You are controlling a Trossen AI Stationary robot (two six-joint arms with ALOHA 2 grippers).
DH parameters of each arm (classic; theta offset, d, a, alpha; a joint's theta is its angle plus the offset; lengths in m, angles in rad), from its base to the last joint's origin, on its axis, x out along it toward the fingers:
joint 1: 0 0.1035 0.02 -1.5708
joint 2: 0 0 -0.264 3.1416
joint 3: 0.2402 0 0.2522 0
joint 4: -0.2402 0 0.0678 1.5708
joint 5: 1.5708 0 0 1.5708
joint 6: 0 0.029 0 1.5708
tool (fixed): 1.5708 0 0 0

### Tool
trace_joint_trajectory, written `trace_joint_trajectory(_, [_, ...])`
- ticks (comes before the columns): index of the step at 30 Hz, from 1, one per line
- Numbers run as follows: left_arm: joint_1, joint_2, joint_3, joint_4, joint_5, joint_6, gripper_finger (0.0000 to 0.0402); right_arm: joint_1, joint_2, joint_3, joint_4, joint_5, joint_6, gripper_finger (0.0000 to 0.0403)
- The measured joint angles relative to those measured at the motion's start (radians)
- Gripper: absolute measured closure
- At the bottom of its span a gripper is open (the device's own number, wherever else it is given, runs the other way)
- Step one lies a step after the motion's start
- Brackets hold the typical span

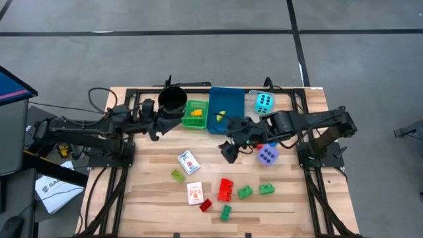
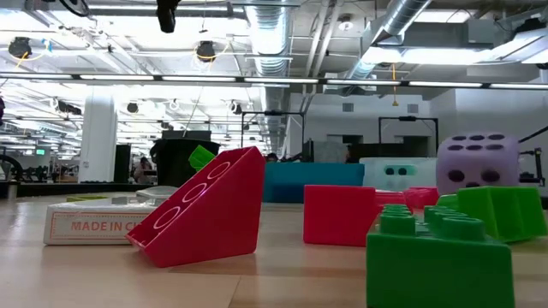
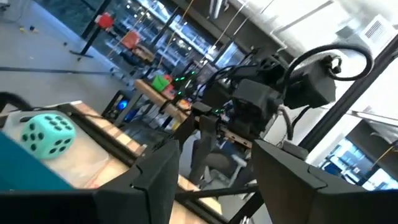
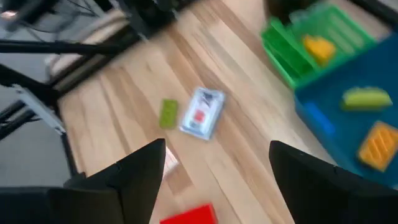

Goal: Pick & Place Toys
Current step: Put the purple dice into the white transparent bin

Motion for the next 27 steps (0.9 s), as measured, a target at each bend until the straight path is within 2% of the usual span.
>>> trace_joint_trajectory(6, [0.0, 0.004, 0.0, -0.043, 0.03, 0.001, 0.0206, 0.001, -0.013, 0.001, -0.296, 0.014, 0.208, 0.0122])
trace_joint_trajectory(11, [0.0, 0.009, -0.001, -0.066, 0.068, 0.001, 0.0205, 0.0, 0.001, 0.0, -0.491, -0.029, 0.35, 0.0122])
trace_joint_trajectory(21, [0.0, 0.009, -0.001, -0.072, 0.086, 0.001, 0.0204, 0.0, 0.0, 0.0, -0.541, -0.037, 0.542, 0.0122])
trace_joint_trajectory(27, [0.0, 0.009, -0.001, -0.068, 0.086, -0.001, 0.0204, 0.012, 0.0, -0.038, -0.546, -0.037, 0.494, 0.0121])
